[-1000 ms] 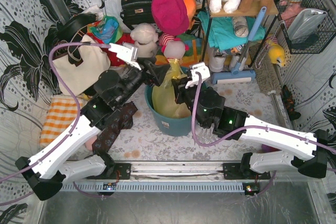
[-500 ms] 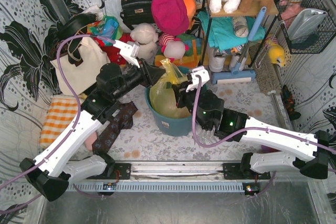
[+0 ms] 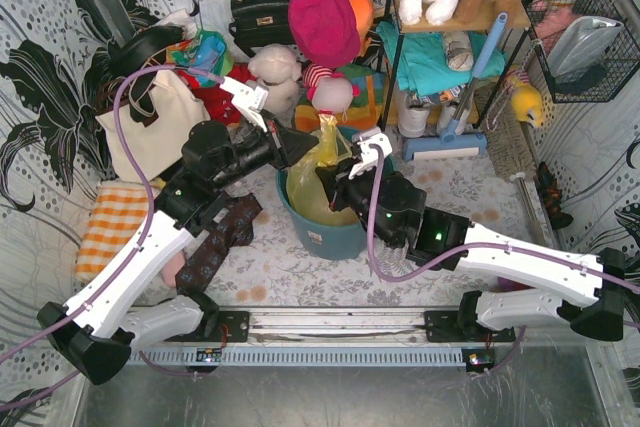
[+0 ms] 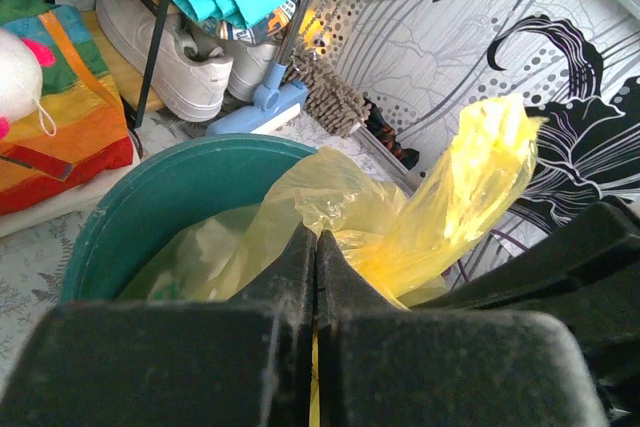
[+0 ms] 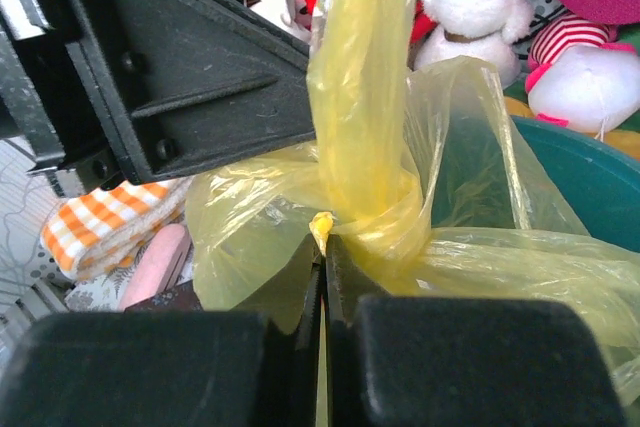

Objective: Tie the trash bag

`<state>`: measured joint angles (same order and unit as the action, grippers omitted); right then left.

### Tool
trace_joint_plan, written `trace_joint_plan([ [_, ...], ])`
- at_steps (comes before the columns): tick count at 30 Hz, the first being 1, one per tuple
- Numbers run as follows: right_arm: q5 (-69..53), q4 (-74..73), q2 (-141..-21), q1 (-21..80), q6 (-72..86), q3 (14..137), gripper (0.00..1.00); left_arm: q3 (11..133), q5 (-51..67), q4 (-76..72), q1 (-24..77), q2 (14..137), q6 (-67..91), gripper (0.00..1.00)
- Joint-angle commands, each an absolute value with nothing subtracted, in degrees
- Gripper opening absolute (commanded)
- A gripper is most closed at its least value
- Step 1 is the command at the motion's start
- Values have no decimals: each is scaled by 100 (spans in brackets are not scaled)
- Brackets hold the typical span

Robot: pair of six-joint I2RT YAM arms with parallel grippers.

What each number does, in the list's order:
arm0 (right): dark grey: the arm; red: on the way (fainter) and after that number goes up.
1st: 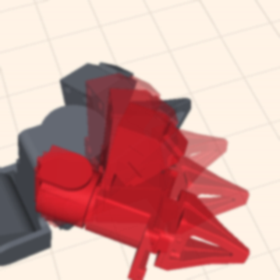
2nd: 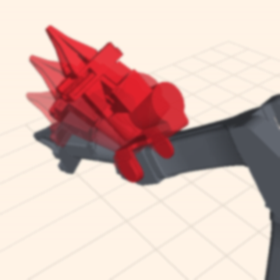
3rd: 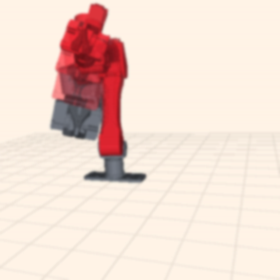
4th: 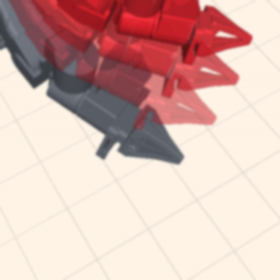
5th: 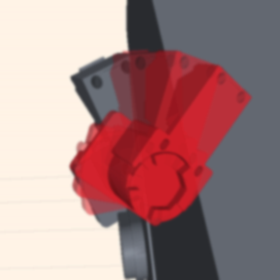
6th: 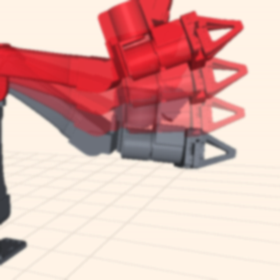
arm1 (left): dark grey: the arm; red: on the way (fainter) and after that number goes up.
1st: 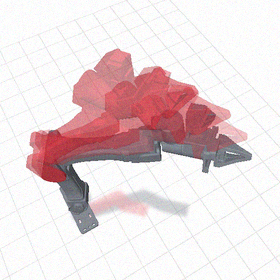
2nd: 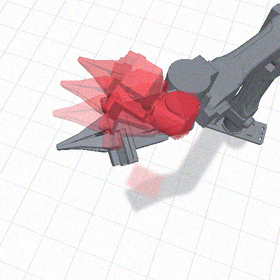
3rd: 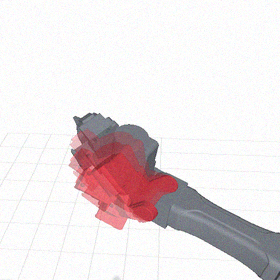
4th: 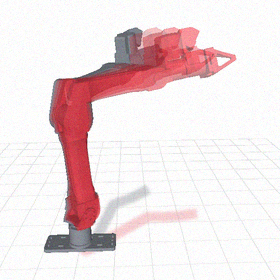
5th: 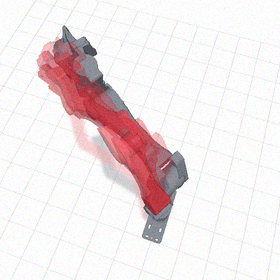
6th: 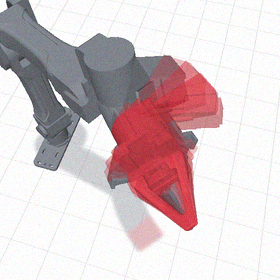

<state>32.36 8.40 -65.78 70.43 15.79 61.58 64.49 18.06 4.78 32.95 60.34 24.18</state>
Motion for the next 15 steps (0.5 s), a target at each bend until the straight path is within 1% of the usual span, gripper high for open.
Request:
trace_joint_plan([
  [1,3701,850,-6695,7068,1821,6261,0,6653,2056,141,3257,6048,2493,0],
  [10,4569,1596,-6919,7066,1407,6154,0,6675,2199,276,3254,6014,2577,0],
  [15,4982,2674,-7032,7072,850,5869,0,6673,2237,491,3253,5943,2609,0],
])
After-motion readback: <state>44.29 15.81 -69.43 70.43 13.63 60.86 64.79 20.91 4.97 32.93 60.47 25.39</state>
